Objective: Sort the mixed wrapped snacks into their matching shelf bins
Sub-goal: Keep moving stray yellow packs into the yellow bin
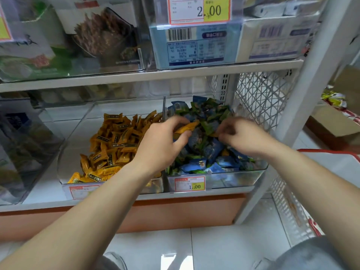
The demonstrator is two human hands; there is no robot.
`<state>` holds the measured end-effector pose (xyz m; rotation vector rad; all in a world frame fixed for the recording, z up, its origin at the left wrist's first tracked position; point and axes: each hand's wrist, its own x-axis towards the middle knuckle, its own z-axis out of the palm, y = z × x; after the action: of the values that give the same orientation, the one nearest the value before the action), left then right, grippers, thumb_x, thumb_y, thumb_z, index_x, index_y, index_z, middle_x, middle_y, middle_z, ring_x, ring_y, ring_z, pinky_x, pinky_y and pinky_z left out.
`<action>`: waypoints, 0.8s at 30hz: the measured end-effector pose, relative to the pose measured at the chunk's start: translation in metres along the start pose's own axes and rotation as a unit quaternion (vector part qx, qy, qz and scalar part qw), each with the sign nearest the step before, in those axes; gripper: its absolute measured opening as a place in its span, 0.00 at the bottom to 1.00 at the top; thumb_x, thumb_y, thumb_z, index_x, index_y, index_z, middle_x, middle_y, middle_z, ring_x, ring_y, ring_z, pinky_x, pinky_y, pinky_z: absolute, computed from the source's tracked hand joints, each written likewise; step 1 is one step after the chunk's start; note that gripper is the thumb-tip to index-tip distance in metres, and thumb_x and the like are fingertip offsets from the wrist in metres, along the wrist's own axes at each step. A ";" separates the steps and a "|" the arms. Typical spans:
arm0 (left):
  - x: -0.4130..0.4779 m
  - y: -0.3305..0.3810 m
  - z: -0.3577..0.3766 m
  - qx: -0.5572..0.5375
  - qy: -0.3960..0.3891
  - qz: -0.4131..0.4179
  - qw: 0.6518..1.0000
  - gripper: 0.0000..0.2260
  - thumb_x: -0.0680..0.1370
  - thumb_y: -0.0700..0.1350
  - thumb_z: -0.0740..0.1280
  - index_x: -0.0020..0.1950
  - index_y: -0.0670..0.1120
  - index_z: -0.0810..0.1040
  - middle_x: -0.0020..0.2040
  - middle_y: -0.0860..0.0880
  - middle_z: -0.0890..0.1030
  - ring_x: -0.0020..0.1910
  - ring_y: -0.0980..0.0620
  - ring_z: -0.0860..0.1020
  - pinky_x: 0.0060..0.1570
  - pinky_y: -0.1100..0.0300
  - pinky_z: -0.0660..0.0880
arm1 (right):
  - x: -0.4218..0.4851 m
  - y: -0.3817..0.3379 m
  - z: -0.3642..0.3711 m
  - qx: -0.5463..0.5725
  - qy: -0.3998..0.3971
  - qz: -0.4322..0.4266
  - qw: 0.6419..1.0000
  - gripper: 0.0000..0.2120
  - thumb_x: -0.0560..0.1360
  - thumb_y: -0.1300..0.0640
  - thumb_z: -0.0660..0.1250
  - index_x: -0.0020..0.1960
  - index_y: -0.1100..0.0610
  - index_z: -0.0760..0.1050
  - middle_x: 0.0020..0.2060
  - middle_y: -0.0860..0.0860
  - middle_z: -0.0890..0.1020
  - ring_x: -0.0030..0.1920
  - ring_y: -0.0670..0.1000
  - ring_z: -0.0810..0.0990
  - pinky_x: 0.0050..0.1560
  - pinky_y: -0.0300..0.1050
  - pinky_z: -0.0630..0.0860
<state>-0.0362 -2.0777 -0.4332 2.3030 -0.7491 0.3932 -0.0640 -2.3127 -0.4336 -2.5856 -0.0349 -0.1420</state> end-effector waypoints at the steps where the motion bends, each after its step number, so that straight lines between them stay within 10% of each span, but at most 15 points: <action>1: 0.000 -0.001 0.001 -0.001 -0.006 -0.003 1.000 0.11 0.79 0.52 0.68 0.61 0.54 0.79 0.48 0.57 0.82 0.47 0.57 0.80 0.49 0.56 0.79 | -0.001 0.004 0.004 -0.058 -0.038 0.000 0.998 0.05 0.75 0.58 0.69 0.51 0.53 0.81 0.45 0.49 0.83 0.46 0.50 0.80 0.40 0.39 0.67; 24: -0.005 -0.006 -0.001 -0.026 -0.086 -0.011 0.996 0.10 0.80 0.55 0.64 0.61 0.57 0.77 0.44 0.63 0.78 0.42 0.66 0.76 0.36 0.73 0.68 | 0.009 0.005 -0.003 -0.270 -0.148 -0.025 0.951 0.06 0.72 0.59 0.68 0.45 0.48 0.81 0.42 0.47 0.81 0.43 0.52 0.79 0.44 0.46 0.80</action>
<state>-0.0363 -2.0715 -0.4378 2.3153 -0.8058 0.1655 -0.0551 -2.3187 -0.4329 -3.1308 -0.1971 0.2579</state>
